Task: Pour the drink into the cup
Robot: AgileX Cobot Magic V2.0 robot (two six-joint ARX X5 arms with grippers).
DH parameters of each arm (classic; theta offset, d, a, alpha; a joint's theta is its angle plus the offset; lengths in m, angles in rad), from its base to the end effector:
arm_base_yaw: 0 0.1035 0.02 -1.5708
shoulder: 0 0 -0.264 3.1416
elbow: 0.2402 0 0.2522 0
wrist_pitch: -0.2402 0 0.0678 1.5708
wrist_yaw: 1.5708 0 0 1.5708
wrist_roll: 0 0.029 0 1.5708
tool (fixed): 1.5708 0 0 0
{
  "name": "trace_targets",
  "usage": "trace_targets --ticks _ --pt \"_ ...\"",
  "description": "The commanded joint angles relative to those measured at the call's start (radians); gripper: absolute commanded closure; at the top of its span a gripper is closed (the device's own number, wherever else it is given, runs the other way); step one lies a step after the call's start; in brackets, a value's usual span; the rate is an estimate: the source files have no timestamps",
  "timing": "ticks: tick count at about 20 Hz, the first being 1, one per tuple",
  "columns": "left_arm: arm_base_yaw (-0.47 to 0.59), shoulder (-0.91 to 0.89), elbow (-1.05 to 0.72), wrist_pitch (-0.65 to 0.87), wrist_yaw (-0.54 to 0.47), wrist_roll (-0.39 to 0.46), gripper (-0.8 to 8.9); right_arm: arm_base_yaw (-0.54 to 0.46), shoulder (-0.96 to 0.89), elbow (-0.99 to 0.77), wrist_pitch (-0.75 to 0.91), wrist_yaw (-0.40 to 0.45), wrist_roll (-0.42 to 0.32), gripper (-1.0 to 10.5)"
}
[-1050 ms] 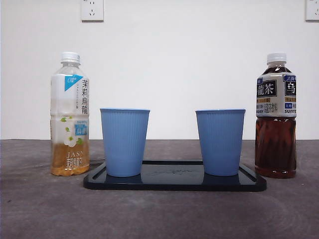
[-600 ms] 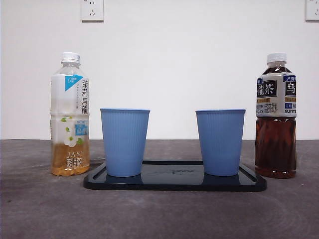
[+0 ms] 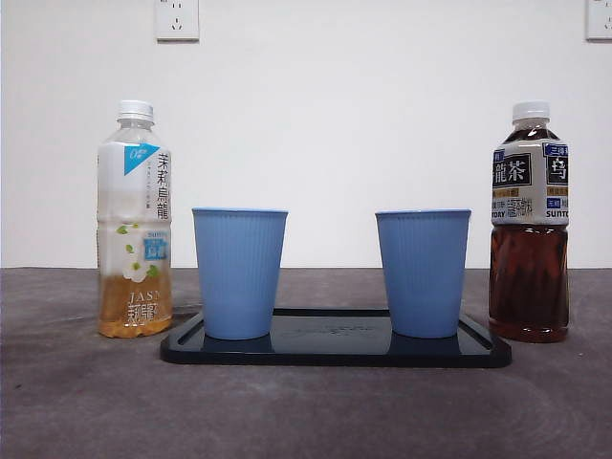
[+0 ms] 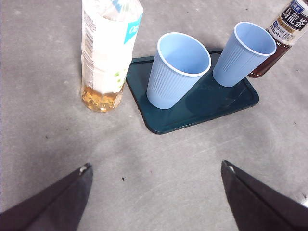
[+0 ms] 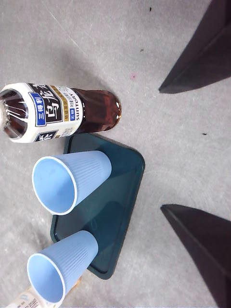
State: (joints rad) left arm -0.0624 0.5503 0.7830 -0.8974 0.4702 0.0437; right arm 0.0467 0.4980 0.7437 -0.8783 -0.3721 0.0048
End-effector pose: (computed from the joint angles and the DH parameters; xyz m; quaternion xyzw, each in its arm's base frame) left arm 0.0922 -0.0189 0.2987 -0.0461 0.3140 -0.2557 0.9132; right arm 0.0870 0.0146 0.2913 0.0526 0.3074 0.1968 0.9295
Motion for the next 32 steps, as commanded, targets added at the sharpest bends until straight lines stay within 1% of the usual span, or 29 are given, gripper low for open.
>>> trace_targets --ticks 1,3,5,10,11,14,17,20,22,25,27,30,32 --pt "-0.002 0.005 0.019 0.008 0.003 0.016 3.77 0.004 0.005 0.008 0.027 -0.006 0.027 5.8" --pt "-0.002 0.005 0.019 0.008 0.003 0.016 3.77 0.006 0.005 -0.013 0.065 -0.027 0.062 5.8" --pt "-0.002 0.005 0.019 0.008 0.003 0.016 3.77 0.019 0.004 -0.062 0.141 -0.049 0.113 5.8" --pt "-0.002 0.005 0.019 0.008 0.003 0.015 3.77 0.075 0.004 -0.236 0.395 -0.037 0.268 5.8" --pt "-0.002 0.005 0.019 0.008 0.003 0.015 3.77 0.093 0.006 -0.27 0.458 -0.012 0.29 5.8" --pt "-0.002 0.005 0.019 0.008 0.003 0.016 3.77 0.15 0.041 -0.362 0.621 0.102 0.329 5.5" --pt "-0.002 0.005 0.019 0.008 0.003 0.016 3.77 0.198 0.116 -0.441 0.832 0.215 0.335 5.5" --pt "-0.002 0.005 0.019 0.008 0.003 0.016 3.77 0.217 0.222 -0.463 0.968 0.301 0.319 5.5" --pt "-0.003 0.005 0.019 0.008 0.003 0.016 3.77 0.217 0.304 -0.463 1.066 0.305 0.293 5.5" --pt "-0.003 0.005 0.019 0.008 0.003 0.016 3.77 0.217 0.433 -0.463 1.194 0.311 0.276 5.4" --pt "-0.003 0.005 0.019 0.008 0.003 0.016 3.77 0.216 0.513 -0.463 1.275 0.323 0.271 5.1" --pt "-0.003 0.005 0.019 0.007 0.003 0.016 3.77 0.216 0.622 -0.463 1.411 0.325 0.266 5.1" --pt "-0.003 0.005 0.019 0.007 0.003 0.016 3.77 0.216 0.677 -0.463 1.476 0.348 0.265 5.1"
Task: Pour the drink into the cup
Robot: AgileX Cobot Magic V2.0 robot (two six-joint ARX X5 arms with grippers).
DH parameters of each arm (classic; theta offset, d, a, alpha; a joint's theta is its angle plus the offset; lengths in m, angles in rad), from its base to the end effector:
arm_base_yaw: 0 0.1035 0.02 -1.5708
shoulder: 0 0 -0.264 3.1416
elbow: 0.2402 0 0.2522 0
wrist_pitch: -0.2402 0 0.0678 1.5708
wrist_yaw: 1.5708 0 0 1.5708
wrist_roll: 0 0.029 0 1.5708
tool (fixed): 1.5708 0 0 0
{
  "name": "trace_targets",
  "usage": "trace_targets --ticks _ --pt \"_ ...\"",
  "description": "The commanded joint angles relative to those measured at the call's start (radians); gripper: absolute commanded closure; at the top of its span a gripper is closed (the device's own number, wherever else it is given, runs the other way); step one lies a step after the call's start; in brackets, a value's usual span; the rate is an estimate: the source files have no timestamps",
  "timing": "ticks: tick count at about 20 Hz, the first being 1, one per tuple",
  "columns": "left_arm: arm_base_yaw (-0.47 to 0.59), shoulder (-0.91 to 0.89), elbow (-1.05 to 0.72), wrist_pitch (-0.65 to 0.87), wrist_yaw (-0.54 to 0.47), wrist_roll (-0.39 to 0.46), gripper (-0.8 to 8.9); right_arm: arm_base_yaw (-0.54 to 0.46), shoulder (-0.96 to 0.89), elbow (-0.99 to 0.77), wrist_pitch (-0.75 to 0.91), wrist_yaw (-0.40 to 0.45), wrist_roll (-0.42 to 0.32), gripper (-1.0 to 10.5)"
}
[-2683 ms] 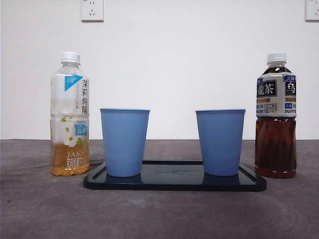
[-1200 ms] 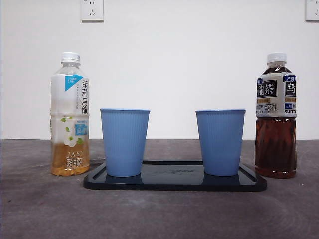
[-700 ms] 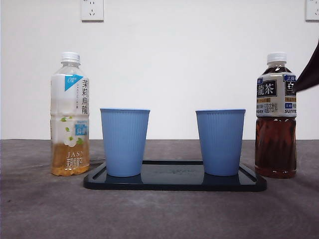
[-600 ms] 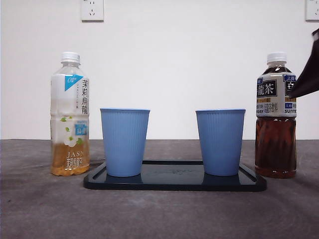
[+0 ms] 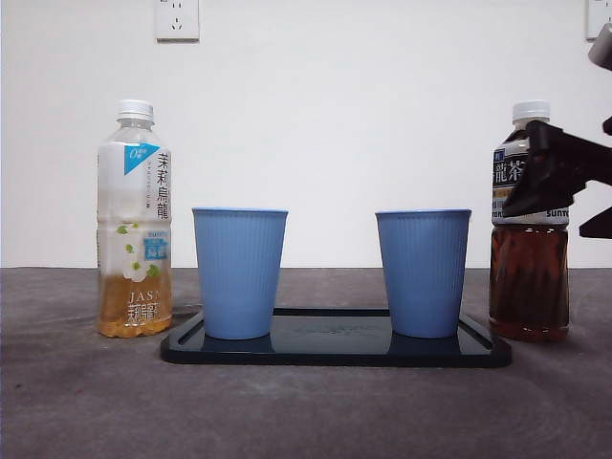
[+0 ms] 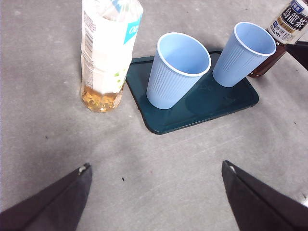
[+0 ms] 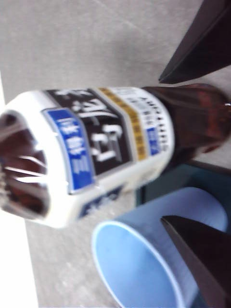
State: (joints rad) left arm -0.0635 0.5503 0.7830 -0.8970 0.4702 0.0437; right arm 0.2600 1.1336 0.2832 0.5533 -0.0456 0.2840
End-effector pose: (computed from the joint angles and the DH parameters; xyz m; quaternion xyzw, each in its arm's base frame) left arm 0.0922 -0.0190 0.2987 -0.0459 0.3138 -0.2562 0.9131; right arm 0.2001 0.0546 0.1698 0.1227 0.1670 0.1282 0.9699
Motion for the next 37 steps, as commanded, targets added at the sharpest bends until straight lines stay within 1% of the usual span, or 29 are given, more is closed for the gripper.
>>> trace_targets --ticks 1,3,5,7,10,14,16,20,23,26,28,29,31,33,35,37 --pt "-0.002 0.005 0.019 0.007 0.003 0.016 3.77 0.001 0.066 -0.002 0.072 0.031 -0.016 5.1" --pt "-0.002 0.005 0.019 0.006 0.003 0.016 3.77 -0.003 0.115 -0.002 0.13 0.036 -0.018 5.1" --pt "-0.002 0.005 0.019 0.007 0.003 0.016 3.77 -0.003 0.161 -0.001 0.193 0.045 -0.034 5.1" --pt "-0.002 0.005 0.019 0.007 0.003 0.016 3.77 -0.003 0.202 0.0 0.26 0.047 -0.035 5.1" --pt "-0.002 0.005 0.019 0.006 0.003 0.016 3.77 -0.003 0.267 0.001 0.34 0.073 -0.035 5.1" --pt "-0.002 0.005 0.019 0.005 0.003 0.016 3.77 -0.003 0.346 0.009 0.444 0.074 -0.038 5.1" --pt "-0.002 0.005 0.019 0.003 0.003 0.016 3.77 -0.003 0.376 0.018 0.47 0.085 -0.039 5.1" --pt "-0.002 0.005 0.019 0.003 0.003 0.016 3.77 -0.003 0.414 0.04 0.505 0.099 -0.065 5.1" --pt "-0.002 0.005 0.019 0.003 0.003 0.016 3.77 -0.003 0.428 0.046 0.523 0.1 -0.065 6.2" --pt "-0.002 0.005 0.019 0.002 0.003 0.016 3.77 -0.003 0.428 0.046 0.519 0.103 -0.086 7.0" --pt "-0.002 0.005 0.019 0.0 0.011 0.016 3.77 -0.003 0.428 0.046 0.519 0.102 -0.091 7.2" --pt "-0.002 0.005 0.019 0.0 0.055 0.016 3.77 -0.003 0.428 0.046 0.516 0.101 -0.095 7.2" --pt "-0.002 0.005 0.019 0.007 0.18 0.016 3.77 -0.003 0.421 0.046 0.506 0.098 -0.108 7.2" --pt "-0.002 0.005 0.019 0.017 0.27 0.016 3.77 -0.003 0.396 0.046 0.482 0.1 -0.117 7.2" --pt "-0.002 0.004 0.019 0.032 0.351 0.012 3.77 -0.003 0.347 0.046 0.443 0.116 -0.137 7.2" --pt "-0.002 0.004 0.019 0.052 0.412 -0.005 3.77 -0.003 0.286 0.047 0.387 0.13 -0.159 7.3"
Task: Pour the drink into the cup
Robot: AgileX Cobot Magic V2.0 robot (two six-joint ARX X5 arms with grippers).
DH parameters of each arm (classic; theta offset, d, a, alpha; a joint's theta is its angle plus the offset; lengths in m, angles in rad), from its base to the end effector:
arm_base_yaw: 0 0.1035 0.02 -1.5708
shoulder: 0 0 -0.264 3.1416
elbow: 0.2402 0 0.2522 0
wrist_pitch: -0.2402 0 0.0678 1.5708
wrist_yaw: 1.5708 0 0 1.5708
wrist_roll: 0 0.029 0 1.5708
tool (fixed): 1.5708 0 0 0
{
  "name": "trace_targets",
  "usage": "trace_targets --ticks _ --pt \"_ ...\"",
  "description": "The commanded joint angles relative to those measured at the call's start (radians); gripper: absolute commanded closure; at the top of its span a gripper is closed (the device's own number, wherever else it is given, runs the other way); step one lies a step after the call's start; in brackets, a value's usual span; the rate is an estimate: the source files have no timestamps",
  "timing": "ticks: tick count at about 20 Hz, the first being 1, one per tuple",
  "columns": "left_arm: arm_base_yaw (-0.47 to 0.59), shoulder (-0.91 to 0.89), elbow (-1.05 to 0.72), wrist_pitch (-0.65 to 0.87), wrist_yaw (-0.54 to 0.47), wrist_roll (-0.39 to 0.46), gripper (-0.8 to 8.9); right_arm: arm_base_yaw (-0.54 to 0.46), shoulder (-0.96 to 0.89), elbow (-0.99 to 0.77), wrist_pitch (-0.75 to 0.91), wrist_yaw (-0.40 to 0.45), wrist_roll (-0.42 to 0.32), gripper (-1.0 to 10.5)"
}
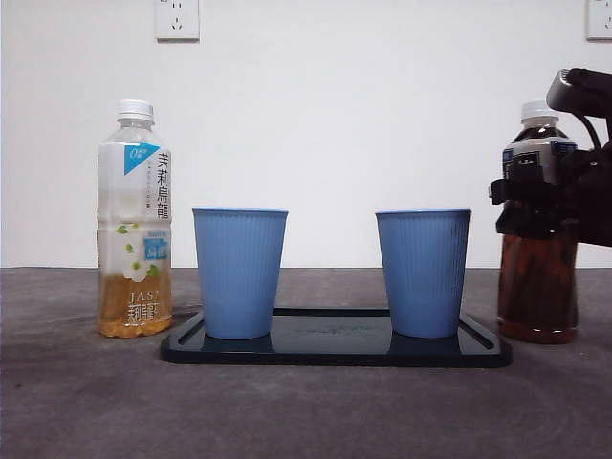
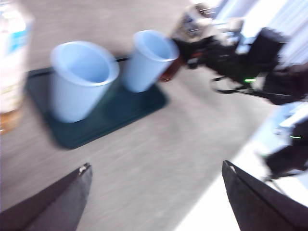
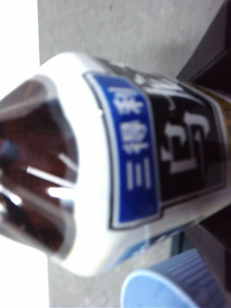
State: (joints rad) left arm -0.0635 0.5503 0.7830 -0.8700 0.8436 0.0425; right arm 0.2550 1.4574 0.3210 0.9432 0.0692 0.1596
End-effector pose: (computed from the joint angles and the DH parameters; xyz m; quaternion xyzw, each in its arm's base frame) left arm 0.0879 -0.0273 0.3046 -0.1010 0.2808 -0.4222 0.8560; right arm 0.2352 0.0592 0.1503 0.0635 0.1022 0.0844 0.9891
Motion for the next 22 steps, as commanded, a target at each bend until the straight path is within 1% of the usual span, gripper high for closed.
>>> trace_targets --ticks 1,4,6,10,13,16,18,20,22 --pt "-0.003 0.004 0.019 0.035 0.068 -0.007 3.77 0.002 -0.074 0.015 -0.049 0.016 -0.048 7.3" --pt "-0.003 0.004 0.019 0.053 0.119 -0.01 3.77 0.003 -0.188 0.072 -0.264 0.045 -0.113 7.3" --pt "-0.007 0.004 0.019 0.06 0.134 -0.009 3.77 0.004 -0.253 0.147 -0.449 0.066 -0.172 7.3" --pt "-0.021 0.004 0.019 0.091 0.134 -0.009 3.77 0.009 -0.31 0.354 -0.832 0.121 -0.356 7.4" --pt "-0.029 0.004 0.019 0.101 0.134 -0.009 3.77 0.039 -0.308 0.502 -1.069 0.185 -0.537 7.4" --pt "-0.039 0.004 0.019 0.108 0.134 -0.008 3.77 0.09 -0.308 0.578 -1.199 0.294 -0.711 7.4" --pt "-0.048 0.004 0.019 0.108 0.134 -0.006 3.77 0.133 -0.308 0.594 -1.251 0.379 -0.817 7.4" --pt "-0.061 0.004 0.019 0.108 0.134 -0.006 3.77 0.171 -0.307 0.594 -1.291 0.433 -0.887 7.4" --pt "-0.074 0.003 0.019 0.108 0.133 -0.006 3.77 0.198 -0.307 0.594 -1.313 0.474 -0.934 7.4"
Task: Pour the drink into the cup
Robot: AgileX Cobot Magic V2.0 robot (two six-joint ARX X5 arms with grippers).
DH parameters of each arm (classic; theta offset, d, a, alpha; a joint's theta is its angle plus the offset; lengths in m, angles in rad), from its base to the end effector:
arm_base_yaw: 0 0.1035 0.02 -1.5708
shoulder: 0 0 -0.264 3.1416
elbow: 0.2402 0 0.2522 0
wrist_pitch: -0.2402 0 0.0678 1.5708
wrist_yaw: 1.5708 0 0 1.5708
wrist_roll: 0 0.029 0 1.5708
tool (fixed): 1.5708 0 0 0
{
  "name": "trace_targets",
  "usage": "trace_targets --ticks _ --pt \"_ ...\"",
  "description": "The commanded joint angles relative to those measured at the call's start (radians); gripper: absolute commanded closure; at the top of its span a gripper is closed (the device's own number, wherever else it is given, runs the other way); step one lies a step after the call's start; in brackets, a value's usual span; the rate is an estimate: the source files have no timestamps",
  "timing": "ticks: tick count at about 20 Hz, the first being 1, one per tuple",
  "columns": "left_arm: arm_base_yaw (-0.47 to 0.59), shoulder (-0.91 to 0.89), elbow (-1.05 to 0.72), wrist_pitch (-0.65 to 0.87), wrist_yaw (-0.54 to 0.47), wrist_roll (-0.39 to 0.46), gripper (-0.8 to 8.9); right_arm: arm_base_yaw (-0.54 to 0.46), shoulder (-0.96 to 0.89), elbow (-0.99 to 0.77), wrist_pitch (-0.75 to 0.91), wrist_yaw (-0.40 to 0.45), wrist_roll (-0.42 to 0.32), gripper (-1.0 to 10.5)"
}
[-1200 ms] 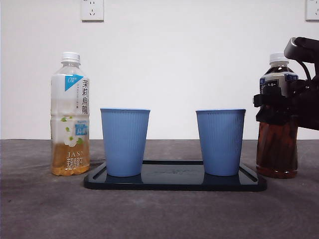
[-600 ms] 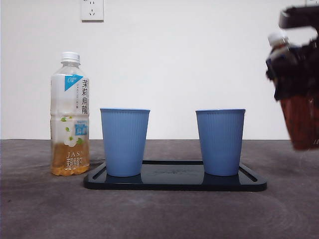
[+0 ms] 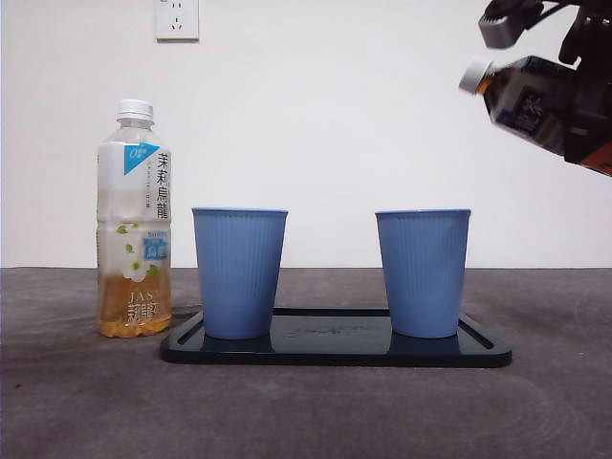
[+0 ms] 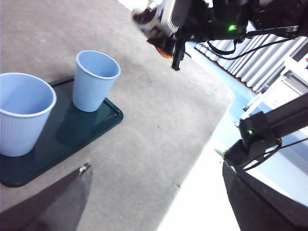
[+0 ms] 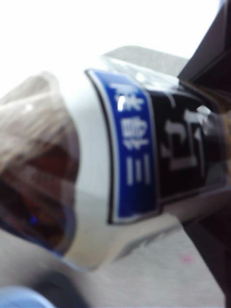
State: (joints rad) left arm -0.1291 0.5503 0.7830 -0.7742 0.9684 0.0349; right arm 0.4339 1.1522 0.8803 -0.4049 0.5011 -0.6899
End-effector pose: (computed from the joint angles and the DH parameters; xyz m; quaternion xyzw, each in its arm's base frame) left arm 0.0878 -0.0355 0.3130 -0.0946 0.2354 -0.5068 0.8239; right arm 0.2213 0.0872 0.2783 -0.4596 0.2896 0.0704 0.8366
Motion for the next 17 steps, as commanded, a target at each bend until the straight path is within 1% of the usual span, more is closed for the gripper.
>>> trace_targets --ticks 1,4,7,11,17 --pt "-0.013 0.003 0.019 0.012 0.008 0.002 3.77 0.029 -0.002 0.034 0.032 0.061 -0.11 7.4" --pt "-0.03 0.003 0.019 0.012 0.008 0.002 3.77 0.056 -0.002 0.034 0.029 0.134 -0.201 7.4" --pt "-0.042 0.003 0.019 0.012 0.008 0.002 3.77 0.068 0.001 0.034 0.026 0.189 -0.254 7.4" --pt "-0.059 0.003 0.019 0.012 0.008 0.002 3.77 0.096 0.038 0.034 0.02 0.266 -0.348 7.5" --pt "-0.075 0.002 0.019 0.012 0.008 0.002 3.77 0.121 0.098 0.034 0.031 0.294 -0.373 7.5"
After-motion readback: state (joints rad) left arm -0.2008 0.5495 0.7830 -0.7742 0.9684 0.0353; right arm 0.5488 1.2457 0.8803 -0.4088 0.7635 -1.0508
